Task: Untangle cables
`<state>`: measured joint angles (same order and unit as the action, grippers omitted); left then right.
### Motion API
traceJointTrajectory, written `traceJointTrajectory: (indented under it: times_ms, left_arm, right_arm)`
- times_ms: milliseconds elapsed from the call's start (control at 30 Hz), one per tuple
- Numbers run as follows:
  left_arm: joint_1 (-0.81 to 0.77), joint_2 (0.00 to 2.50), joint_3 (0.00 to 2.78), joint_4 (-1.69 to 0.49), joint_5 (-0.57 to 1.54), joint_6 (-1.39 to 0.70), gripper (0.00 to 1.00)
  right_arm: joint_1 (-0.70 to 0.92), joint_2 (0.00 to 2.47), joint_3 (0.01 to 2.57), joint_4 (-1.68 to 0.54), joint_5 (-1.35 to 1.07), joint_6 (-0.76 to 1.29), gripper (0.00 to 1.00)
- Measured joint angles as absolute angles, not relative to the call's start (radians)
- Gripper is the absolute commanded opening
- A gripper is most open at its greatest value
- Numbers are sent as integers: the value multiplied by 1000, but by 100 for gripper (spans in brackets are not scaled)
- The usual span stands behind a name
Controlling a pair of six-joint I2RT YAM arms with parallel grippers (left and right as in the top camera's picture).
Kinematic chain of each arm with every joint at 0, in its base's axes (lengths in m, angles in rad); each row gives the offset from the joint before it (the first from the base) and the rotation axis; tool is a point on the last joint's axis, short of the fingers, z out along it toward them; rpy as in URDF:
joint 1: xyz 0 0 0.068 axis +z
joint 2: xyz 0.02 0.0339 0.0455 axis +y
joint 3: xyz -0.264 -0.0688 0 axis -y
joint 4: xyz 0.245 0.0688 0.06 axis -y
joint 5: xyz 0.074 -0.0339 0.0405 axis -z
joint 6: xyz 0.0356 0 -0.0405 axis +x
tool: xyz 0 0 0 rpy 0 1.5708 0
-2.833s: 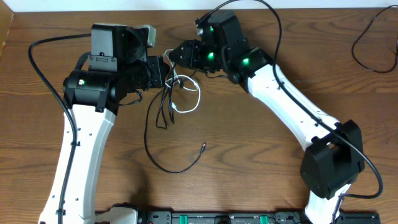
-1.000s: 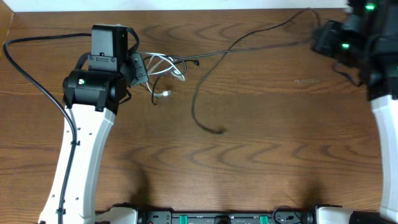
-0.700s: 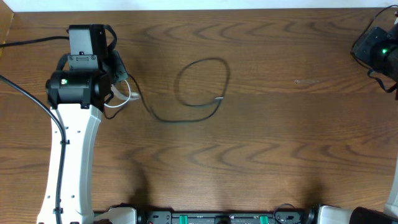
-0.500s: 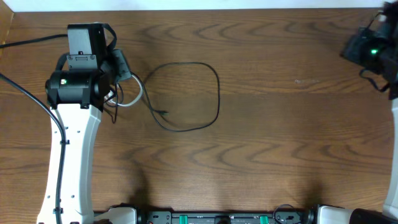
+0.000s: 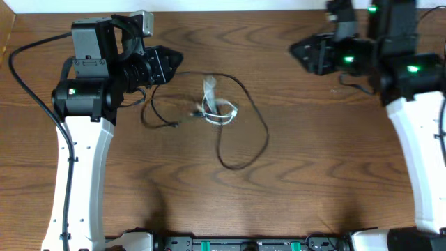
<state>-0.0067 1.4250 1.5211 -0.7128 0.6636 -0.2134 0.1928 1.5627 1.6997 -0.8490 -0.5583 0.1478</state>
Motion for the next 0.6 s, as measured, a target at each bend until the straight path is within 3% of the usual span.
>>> traceJointTrajectory:
  times_ms: [267,433,600]
  left_arm:
    - [-7,1425,1521,-700,707,-291,30]
    - [-7,1425,1523,-866,580,-279,30]
    - [-7,1444,1512,-936,486,-226,37]
  right_arm:
    - [298,1615,1700,-810,-587,147,58]
    - [300,1617,1700,-839,-493,182,59]
    - [276,1617,1700,-856,-384,220,63]
